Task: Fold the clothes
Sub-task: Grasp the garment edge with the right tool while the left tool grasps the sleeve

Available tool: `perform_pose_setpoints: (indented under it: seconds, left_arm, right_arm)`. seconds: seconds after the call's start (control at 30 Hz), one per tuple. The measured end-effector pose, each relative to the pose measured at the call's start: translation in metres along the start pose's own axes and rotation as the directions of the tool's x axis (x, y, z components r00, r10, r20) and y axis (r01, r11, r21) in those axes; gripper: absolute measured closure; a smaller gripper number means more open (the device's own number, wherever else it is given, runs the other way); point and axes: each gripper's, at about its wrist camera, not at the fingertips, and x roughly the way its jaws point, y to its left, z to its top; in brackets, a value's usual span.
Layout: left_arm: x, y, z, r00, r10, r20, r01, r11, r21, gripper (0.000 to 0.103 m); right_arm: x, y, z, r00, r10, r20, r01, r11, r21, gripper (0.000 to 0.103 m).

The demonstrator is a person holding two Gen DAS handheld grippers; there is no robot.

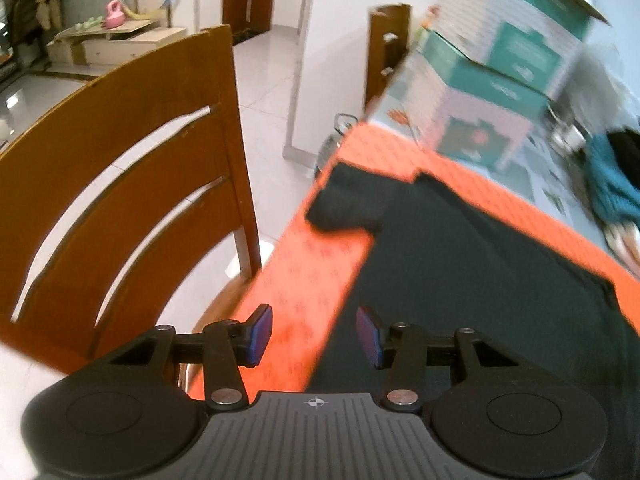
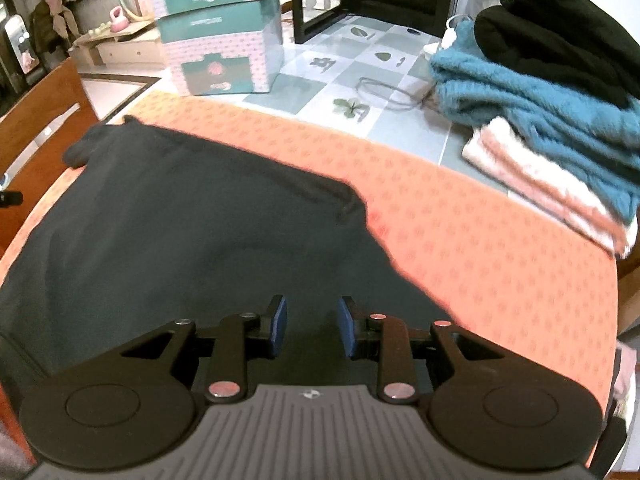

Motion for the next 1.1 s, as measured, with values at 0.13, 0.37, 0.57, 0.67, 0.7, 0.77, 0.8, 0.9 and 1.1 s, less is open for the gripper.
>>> perform_pose_setpoints:
  seconds: [0.13, 0.37, 0.57, 0.67, 0.7, 0.77, 0.8, 0.9, 1.1]
  left_arm:
    - [0.035, 0.003, 0.035, 1.0, 0.027, 0.011, -0.027, 1.0, -0.007, 0.054]
    - [0.083, -0.014, 0.069, 0.999, 0.052, 0.006, -0.052, 0.985, 0.167, 0.053]
    - [0.103, -0.024, 0.075, 0.998, -0.022, -0.055, 0.033, 0.98, 0.198, 0.077]
    - [0.106, -0.032, 0.075, 0.998, -0.025, -0.049, 0.036, 0.969, 0.243, 0.094]
    - [0.105, -0.034, 0.076, 0.999, -0.024, -0.04, 0.033, 0.967, 0.252, 0.095]
    - [0.105, -0.039, 0.081, 1.0, -0.012, -0.013, 0.015, 0.964, 0.267, 0.096]
    - [0.104, -0.042, 0.084, 1.0, 0.0, 0.005, -0.001, 0.961, 0.276, 0.096]
    - [0.104, -0.055, 0.1, 0.998, 0.012, 0.059, -0.029, 0.956, 0.293, 0.096]
    - [0.106, -0.085, 0.14, 0.988, 0.012, 0.157, -0.049, 0.971, 0.233, 0.096]
  right_arm:
    - [0.023, -0.014, 0.028, 1.0, -0.009, -0.009, 0.009, 1.0, -0.007, 0.07]
    - [0.065, -0.023, 0.085, 0.999, 0.033, -0.019, -0.034, 0.997, -0.065, 0.07]
    - [0.108, -0.009, 0.116, 0.995, 0.063, -0.073, -0.074, 0.985, -0.157, 0.069]
    - [0.124, 0.0, 0.122, 0.989, 0.1, -0.112, -0.121, 0.973, -0.195, 0.066]
    - [0.128, 0.002, 0.121, 0.987, 0.101, -0.125, -0.126, 0.97, -0.206, 0.067]
    - [0.136, 0.006, 0.118, 0.982, 0.112, -0.15, -0.144, 0.964, -0.224, 0.068]
    - [0.138, 0.007, 0.116, 0.981, 0.115, -0.155, -0.149, 0.961, -0.231, 0.073]
    - [0.136, 0.008, 0.112, 0.986, 0.099, -0.133, -0.129, 0.963, -0.236, 0.095]
    - [0.117, 0.014, 0.113, 1.0, 0.023, -0.013, -0.026, 0.96, -0.279, 0.096]
